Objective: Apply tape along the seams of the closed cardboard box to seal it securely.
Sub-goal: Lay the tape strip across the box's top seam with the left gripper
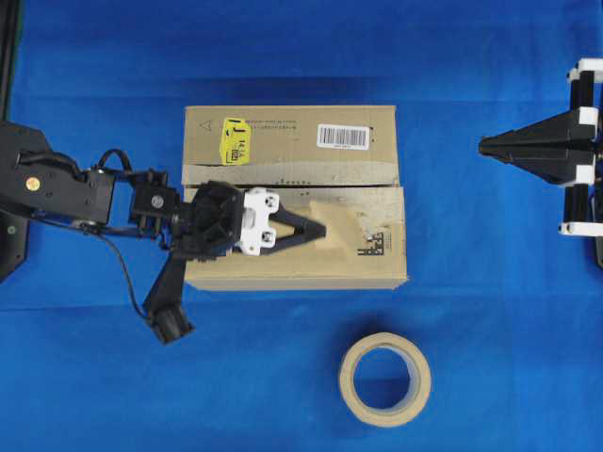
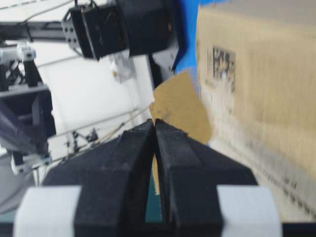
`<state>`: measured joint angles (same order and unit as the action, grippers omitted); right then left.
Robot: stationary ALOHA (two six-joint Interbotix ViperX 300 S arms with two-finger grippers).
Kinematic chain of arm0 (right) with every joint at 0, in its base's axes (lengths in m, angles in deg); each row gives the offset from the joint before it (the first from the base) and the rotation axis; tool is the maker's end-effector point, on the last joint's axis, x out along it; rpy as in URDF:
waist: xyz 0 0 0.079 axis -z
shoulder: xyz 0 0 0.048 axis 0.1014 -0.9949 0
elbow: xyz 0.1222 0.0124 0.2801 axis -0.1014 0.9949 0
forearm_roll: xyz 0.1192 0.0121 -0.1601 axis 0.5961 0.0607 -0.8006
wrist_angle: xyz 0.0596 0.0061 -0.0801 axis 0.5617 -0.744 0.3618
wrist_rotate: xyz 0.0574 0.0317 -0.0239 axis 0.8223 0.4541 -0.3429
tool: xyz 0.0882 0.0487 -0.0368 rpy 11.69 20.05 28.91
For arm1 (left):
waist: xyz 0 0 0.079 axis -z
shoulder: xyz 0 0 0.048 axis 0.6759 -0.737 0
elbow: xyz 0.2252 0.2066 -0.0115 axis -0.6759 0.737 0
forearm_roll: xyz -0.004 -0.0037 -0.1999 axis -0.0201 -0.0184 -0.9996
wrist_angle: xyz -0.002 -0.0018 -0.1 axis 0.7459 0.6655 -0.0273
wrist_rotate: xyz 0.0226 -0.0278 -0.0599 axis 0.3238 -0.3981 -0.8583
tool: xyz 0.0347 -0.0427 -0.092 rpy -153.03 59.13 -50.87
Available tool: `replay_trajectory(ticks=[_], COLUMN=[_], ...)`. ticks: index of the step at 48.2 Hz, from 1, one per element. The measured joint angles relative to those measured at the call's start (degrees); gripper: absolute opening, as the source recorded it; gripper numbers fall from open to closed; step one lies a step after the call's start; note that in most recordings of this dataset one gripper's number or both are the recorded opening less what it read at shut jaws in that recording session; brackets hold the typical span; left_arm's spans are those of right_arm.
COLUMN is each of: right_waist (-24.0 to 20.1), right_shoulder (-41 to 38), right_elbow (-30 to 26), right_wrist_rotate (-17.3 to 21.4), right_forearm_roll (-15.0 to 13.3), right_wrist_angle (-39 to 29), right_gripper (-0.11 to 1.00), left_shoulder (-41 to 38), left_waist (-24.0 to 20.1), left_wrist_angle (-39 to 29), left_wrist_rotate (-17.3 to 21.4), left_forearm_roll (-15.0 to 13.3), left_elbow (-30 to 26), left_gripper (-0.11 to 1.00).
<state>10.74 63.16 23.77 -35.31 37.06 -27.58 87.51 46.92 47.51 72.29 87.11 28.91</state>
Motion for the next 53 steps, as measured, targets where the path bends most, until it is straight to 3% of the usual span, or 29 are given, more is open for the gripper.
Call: replay_trajectory(ticks=[17, 53], right_waist=[0.35, 0.7], right_shoulder=[0.79, -1.14], right_elbow=[-0.09, -0.09], right_wrist_rotate=[-0.09, -0.7], right_forearm_roll=[-0.18, -0.44], right_wrist_angle=[-2.2, -1.41], right_gripper=[0.0, 0.0], left_shoulder=[-0.09, 2.99], left_waist=[-5.36, -5.63], left_wrist_angle=[-4.13, -20.21], left_wrist_rotate=[-0.18, 0.26], left_forearm_roll=[0.0, 0.0], left_elbow=[0.0, 2.99], left_gripper=[0.02, 0.02])
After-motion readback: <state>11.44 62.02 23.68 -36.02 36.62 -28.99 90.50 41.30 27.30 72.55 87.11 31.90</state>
